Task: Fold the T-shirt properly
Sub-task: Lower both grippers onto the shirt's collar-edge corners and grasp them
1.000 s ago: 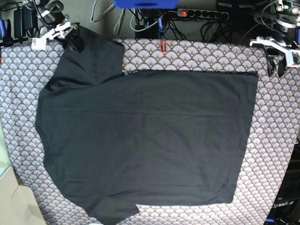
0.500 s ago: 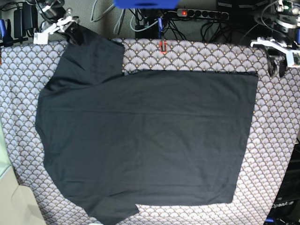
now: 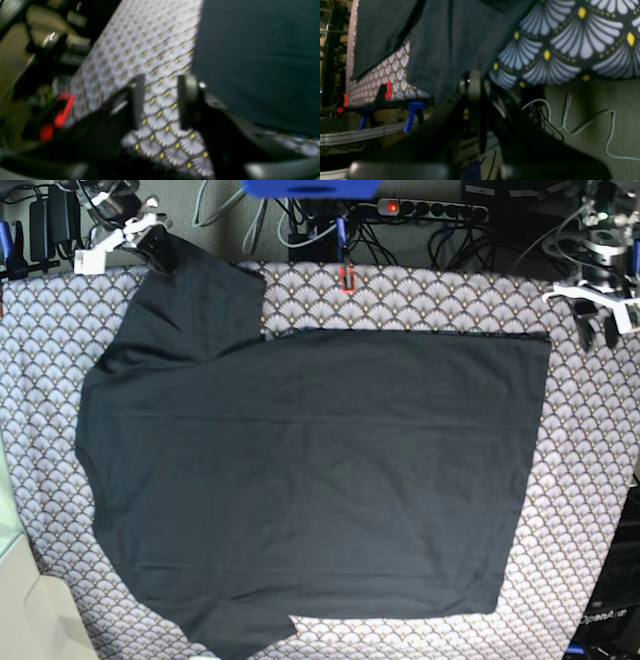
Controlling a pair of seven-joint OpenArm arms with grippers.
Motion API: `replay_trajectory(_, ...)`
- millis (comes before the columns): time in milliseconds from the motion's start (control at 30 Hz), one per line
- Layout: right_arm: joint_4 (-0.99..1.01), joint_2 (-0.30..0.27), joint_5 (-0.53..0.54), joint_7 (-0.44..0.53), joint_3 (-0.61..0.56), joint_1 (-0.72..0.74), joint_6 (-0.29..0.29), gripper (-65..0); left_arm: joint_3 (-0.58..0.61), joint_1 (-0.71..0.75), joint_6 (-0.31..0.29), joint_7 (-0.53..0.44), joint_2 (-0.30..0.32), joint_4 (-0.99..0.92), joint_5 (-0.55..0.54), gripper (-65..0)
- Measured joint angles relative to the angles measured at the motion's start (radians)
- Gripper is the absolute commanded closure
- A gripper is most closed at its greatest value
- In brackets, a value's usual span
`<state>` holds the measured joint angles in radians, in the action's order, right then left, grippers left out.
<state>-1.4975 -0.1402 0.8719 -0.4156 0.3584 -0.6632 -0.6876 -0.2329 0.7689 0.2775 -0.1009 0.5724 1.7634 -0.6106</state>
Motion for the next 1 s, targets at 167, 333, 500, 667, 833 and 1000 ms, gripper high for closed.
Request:
replay_trajectory(167, 0.000, -0.012, 0.000, 0.000, -0.001, 0.000, 0.000, 0.0, 0.040, -0.056, -0.052, 0.001, -0.040, -0.041, 0.003, -42.1)
replay_trajectory(333, 0.000, -0.013, 0.000, 0.000, -0.001, 0.000, 0.000, 0.0, 0.024, -0.107, -0.176, -0.003, -0.115, -0.075, -0.001, -42.1)
replay_trajectory(500, 0.001, -0.013, 0.000, -0.003, -0.002, 0.008, 0.000, 0.0, 0.034, -0.169, -0.215, 0.000, -0.149, -0.184, 0.003, -42.1)
replay_trajectory(667, 0.001, -0.018, -0.030, -0.003, -0.002, 0.010, 0.000, 0.0, 0.040, -0.214, -0.215, 0.002, -0.201, -0.267, 0.001, -42.1)
replay_trajectory(833, 0.000, -0.008, -0.066, 0.010, -0.001, 0.027, -0.004, 0.0, 0.046, -0.244, -0.206, 0.002, -0.204, -0.309, 0.002, -42.1)
replay_trajectory(1000, -0.001, -0.003, -0.083, 0.015, -0.001, 0.032, -0.003, 0.0, 0.045, -0.281, -0.219, 0.001, -0.227, -0.339, 0.000, -42.1)
